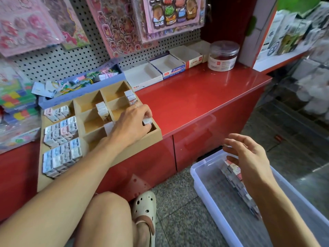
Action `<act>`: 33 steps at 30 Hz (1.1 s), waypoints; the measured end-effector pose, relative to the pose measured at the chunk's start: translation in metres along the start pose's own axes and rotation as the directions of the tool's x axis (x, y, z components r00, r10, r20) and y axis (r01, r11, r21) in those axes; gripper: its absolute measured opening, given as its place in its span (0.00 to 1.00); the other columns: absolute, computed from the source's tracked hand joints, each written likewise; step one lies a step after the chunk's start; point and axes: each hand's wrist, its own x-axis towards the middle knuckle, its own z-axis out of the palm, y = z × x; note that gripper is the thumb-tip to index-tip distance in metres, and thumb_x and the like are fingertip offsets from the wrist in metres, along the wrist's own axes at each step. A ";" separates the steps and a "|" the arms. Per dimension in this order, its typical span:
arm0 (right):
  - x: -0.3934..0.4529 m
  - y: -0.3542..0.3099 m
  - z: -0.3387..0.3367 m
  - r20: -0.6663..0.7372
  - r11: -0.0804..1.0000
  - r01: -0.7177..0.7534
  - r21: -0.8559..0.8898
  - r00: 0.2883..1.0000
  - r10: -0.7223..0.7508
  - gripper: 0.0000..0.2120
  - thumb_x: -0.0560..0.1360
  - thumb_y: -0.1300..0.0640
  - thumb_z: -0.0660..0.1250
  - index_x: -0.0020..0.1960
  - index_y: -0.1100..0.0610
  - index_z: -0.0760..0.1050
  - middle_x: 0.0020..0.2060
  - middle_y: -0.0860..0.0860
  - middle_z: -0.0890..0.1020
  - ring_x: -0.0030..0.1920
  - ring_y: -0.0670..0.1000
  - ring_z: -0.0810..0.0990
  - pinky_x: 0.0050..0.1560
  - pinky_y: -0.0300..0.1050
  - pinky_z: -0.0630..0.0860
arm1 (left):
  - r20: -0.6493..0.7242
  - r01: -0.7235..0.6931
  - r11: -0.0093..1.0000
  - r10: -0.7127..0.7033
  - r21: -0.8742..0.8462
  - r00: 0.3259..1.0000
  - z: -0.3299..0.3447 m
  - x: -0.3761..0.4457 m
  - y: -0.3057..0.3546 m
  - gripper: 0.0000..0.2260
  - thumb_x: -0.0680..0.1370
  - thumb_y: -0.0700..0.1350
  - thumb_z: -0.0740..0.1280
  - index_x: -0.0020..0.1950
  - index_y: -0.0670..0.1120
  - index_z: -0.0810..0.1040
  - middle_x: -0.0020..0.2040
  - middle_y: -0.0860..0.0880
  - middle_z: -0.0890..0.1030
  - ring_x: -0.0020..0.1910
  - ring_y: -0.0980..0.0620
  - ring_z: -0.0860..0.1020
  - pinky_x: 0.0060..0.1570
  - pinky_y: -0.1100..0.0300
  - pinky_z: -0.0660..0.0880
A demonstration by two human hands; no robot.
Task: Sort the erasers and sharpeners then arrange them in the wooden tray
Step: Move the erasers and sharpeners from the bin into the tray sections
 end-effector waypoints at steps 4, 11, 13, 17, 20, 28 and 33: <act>0.001 0.001 -0.003 -0.005 1.000 0.004 -0.026 1.000 -0.005 0.08 0.80 0.59 0.66 0.56 0.52 0.80 0.48 0.50 0.86 0.52 0.49 0.84 0.53 0.48 0.77 | 0.080 0.025 0.999 -0.022 -0.028 0.997 -0.009 0.001 0.002 0.10 0.74 0.45 0.72 0.54 0.48 0.77 0.49 0.53 0.74 0.45 0.55 0.72 0.47 0.60 0.70; -0.007 -0.007 -0.016 -0.033 0.999 0.025 -0.021 0.999 -0.026 0.07 0.80 0.60 0.66 0.56 0.53 0.80 0.48 0.51 0.85 0.50 0.51 0.84 0.52 0.48 0.78 | -0.036 0.090 0.993 -0.093 -0.073 0.995 -0.028 -0.010 0.012 0.07 0.73 0.50 0.71 0.50 0.53 0.79 0.43 0.56 0.79 0.42 0.52 0.79 0.48 0.51 0.78; -0.012 -0.007 -0.025 -0.052 0.999 0.029 -0.033 0.998 -0.030 0.07 0.80 0.59 0.66 0.55 0.53 0.80 0.47 0.51 0.85 0.50 0.51 0.84 0.53 0.49 0.79 | -0.058 0.075 0.982 -0.086 -0.171 0.995 -0.028 -0.019 0.027 0.05 0.74 0.51 0.72 0.48 0.53 0.79 0.41 0.56 0.79 0.41 0.54 0.80 0.46 0.56 0.78; -0.023 -0.005 -0.050 -0.101 0.996 0.053 -0.066 0.993 -0.060 0.06 0.80 0.59 0.66 0.53 0.50 0.79 0.47 0.49 0.84 0.47 0.49 0.83 0.48 0.45 0.78 | -0.019 0.075 0.911 -0.091 -0.406 0.996 -0.011 -0.043 0.065 0.04 0.74 0.51 0.72 0.45 0.52 0.80 0.39 0.54 0.81 0.36 0.55 0.80 0.40 0.60 0.76; -0.029 0.007 -0.075 -0.153 0.995 0.039 -0.094 0.987 -0.053 0.06 0.80 0.58 0.66 0.53 0.49 0.79 0.49 0.49 0.84 0.49 0.49 0.83 0.48 0.46 0.78 | 0.090 0.141 0.792 -0.109 -0.594 0.990 0.021 -0.062 0.087 0.04 0.73 0.53 0.71 0.43 0.53 0.81 0.37 0.54 0.82 0.39 0.51 0.83 0.44 0.50 0.80; -0.053 0.090 -0.142 -0.312 0.983 -0.164 -0.078 0.941 0.133 0.07 0.81 0.58 0.63 0.56 0.51 0.77 0.54 0.51 0.83 0.53 0.51 0.81 0.47 0.45 0.77 | 0.463 0.390 0.660 -0.071 -0.642 0.883 0.137 -0.107 0.135 0.06 0.80 0.45 0.66 0.45 0.47 0.79 0.41 0.48 0.81 0.43 0.49 0.83 0.39 0.57 0.80; -0.047 0.140 -0.162 -0.361 0.955 -0.295 -0.007 0.892 0.273 0.05 0.80 0.57 0.64 0.50 0.47 0.77 0.49 0.49 0.83 0.51 0.51 0.82 0.48 0.46 0.76 | 0.526 0.323 0.797 -0.007 -0.511 0.851 0.202 -0.103 0.145 0.05 0.80 0.49 0.65 0.46 0.51 0.78 0.44 0.52 0.81 0.44 0.53 0.81 0.45 0.57 0.78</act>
